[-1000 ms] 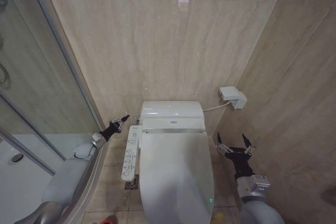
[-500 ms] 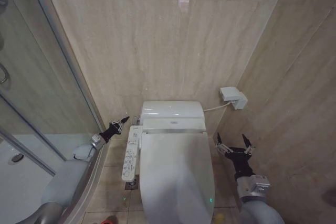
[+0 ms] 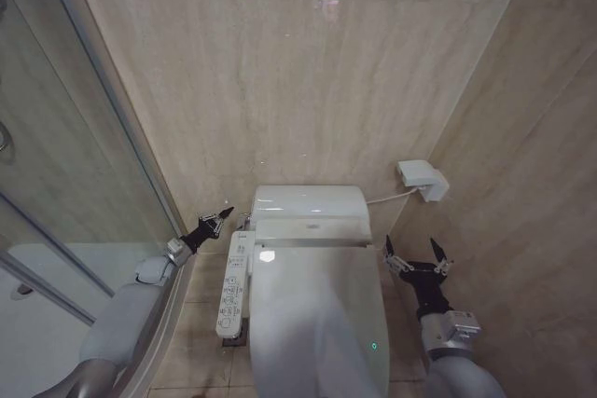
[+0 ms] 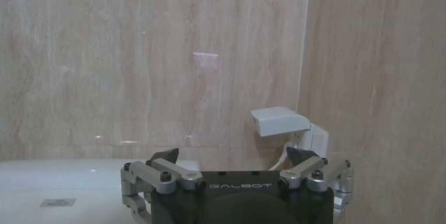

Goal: Open the toilet lid, clean the toilet bowl with a toilet brush, close the toilet lid, and flush.

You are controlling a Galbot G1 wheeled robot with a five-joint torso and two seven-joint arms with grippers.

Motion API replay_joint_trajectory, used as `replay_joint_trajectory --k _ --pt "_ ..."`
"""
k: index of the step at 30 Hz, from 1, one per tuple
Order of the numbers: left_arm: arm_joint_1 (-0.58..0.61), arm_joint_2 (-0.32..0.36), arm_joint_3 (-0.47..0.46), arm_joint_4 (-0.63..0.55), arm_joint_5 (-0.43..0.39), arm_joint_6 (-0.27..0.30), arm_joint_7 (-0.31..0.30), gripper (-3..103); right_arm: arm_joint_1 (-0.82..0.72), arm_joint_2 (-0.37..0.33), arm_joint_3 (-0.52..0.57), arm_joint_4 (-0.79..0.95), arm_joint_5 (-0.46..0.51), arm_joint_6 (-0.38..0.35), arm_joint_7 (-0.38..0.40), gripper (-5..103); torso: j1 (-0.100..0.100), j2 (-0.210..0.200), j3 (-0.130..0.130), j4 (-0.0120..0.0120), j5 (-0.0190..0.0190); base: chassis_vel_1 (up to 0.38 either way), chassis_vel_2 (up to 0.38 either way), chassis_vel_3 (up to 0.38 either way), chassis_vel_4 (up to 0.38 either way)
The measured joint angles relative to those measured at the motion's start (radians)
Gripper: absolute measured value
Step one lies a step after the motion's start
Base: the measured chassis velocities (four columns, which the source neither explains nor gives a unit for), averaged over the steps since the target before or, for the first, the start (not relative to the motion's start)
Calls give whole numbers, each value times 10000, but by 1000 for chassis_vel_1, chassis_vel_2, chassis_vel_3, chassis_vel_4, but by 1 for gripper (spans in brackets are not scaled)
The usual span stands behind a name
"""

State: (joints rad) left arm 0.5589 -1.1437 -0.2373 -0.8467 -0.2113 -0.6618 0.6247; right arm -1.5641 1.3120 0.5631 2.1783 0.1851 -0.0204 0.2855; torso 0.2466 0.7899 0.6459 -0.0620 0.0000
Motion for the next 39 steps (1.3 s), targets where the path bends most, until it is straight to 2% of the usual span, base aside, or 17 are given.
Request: replay_joint_trajectory --k 14,21,32,39 --pt "3 198 201 -16 -11 -135 69 0 3 0 0 -1 0 0 0 100 7 1 2 1 -1 -3 3 3 -4" --pt "-105 323 435 145 134 -302 359 0 -1 0 0 0 0 0 0 100 2 1 1 0 0 0 0 0 0" --pt "-331 291 560 738 525 -524 798 0 0 0 0 -1 0 0 0 100 2 1 1 0 0 0 0 0 0" --pt "-592 232 768 1178 675 -601 865 0 0 0 0 0 0 0 0 100 2 1 1 2 -1 0 0 0 0"
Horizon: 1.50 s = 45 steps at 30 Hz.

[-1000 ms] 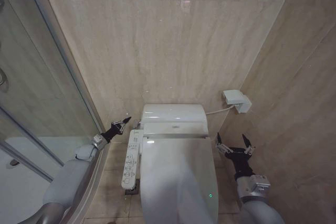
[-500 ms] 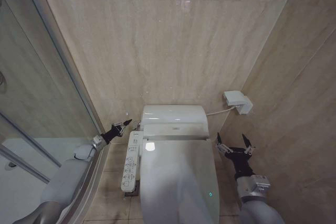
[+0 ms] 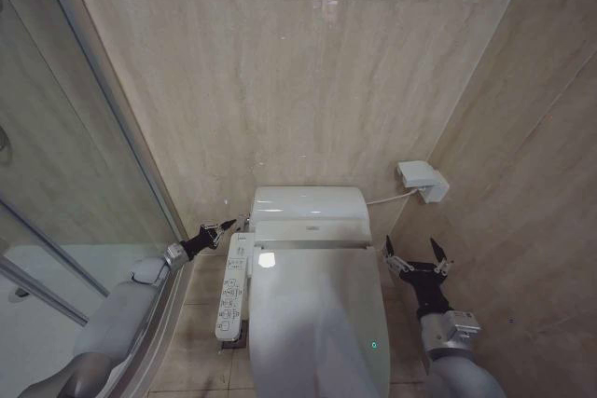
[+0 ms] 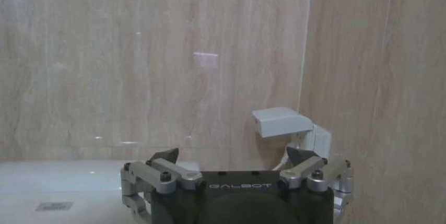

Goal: Open the toilet lid, clean the toilet bowl with a toilet brush, close the toilet lid, and flush.

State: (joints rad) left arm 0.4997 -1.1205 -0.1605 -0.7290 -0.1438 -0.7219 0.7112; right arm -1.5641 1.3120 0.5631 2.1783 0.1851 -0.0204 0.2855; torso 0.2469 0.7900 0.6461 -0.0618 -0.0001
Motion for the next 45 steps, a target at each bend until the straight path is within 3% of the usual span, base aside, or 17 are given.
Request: replay_joint_trajectory --k 19,45 --pt "-571 -424 480 1177 150 -132 -19 0 0 0 0 0 0 0 0 100 0 0 -1 -1 2 0 0 0 0" --pt "-620 -533 436 1604 343 -125 27 0 0 0 0 0 0 0 0 100 2 0 0 0 0 0 0 0 0"
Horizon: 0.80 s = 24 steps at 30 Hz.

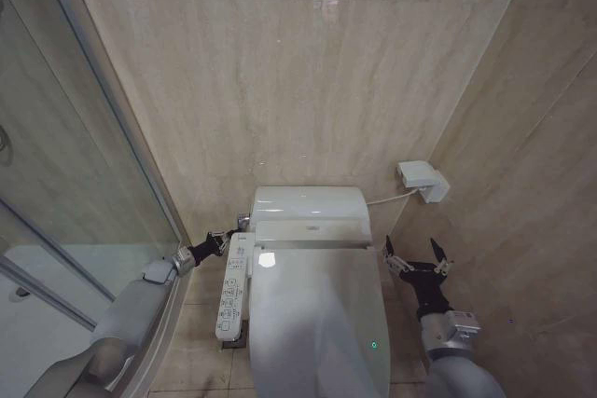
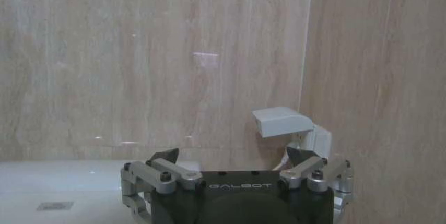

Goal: Open the toilet lid, clean the toilet bowl with a toilet brush, close the toilet lid, and flush.

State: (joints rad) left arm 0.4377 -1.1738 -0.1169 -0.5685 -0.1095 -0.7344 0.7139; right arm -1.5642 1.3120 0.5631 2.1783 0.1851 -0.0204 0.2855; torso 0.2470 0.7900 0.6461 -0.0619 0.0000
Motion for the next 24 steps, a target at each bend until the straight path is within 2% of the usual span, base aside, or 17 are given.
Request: replay_joint_trajectory --k 24 --pt "-2 -49 -28 30 82 5 38 0 0 0 0 -1 0 0 0 100 -2 0 0 -1 0 0 0 0 0"
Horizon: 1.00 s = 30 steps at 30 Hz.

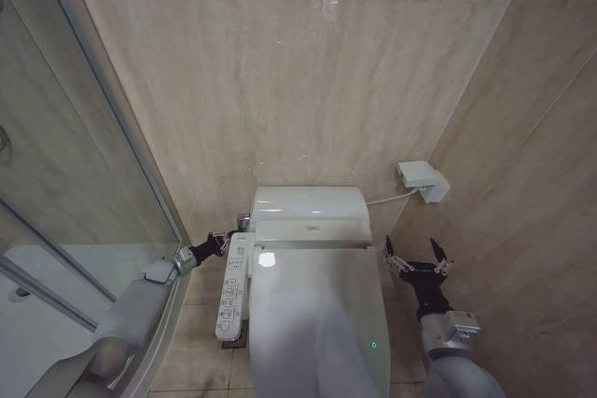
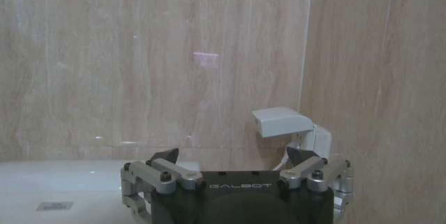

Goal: Open the toilet lid, clean the toilet bowl with a toilet brush, close the toilet lid, and flush.

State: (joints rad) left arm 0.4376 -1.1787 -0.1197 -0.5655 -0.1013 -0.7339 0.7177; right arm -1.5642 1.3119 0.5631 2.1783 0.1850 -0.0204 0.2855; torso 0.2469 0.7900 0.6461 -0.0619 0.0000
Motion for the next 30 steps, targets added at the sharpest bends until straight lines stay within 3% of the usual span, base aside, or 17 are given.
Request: replay_joint_trajectory --k 22,30 --pt "118 -12 -232 -121 41 -4 47 0 0 0 0 0 0 0 0 100 0 0 0 0 0 0 0 0 0" --pt "531 -23 -816 -531 -4 44 32 0 0 0 0 0 0 0 0 100 0 0 0 -1 0 0 0 0 0"
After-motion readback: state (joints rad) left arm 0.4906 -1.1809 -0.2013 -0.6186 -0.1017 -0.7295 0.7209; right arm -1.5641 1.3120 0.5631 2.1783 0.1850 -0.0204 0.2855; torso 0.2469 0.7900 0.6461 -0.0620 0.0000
